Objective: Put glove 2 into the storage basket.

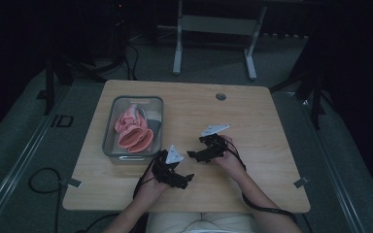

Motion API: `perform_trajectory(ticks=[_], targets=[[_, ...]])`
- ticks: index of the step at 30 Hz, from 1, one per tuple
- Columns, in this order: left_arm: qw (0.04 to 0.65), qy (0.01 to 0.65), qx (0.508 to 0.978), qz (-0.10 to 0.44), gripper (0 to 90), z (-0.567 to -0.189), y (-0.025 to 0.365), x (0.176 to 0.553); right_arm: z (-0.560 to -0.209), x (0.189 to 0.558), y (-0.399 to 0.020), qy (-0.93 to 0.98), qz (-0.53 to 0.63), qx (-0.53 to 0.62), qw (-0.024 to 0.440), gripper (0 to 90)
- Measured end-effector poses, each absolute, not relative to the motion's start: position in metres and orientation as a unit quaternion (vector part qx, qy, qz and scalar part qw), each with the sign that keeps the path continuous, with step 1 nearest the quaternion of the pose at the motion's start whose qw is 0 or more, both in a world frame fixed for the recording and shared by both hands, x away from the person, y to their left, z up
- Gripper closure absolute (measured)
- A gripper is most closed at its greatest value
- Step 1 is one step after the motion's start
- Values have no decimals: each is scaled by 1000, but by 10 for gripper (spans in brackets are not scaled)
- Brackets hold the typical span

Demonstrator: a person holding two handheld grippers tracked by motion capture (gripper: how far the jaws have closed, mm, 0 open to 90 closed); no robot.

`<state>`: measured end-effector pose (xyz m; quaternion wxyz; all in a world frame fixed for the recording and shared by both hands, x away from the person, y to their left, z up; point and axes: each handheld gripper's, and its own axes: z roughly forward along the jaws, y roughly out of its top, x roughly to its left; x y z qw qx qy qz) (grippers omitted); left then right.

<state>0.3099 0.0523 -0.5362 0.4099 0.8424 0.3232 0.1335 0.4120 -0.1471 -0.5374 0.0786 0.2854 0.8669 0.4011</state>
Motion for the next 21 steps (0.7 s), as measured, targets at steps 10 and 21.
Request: perform_trajectory(ticks=[10,21], targets=[[408,314,847,131,23,-542,53,308,-548,415,-157,861,402,300,87,143],[399,287,862,121,22,-552,46,304,-555,416,-166,859,395,306,115,141]])
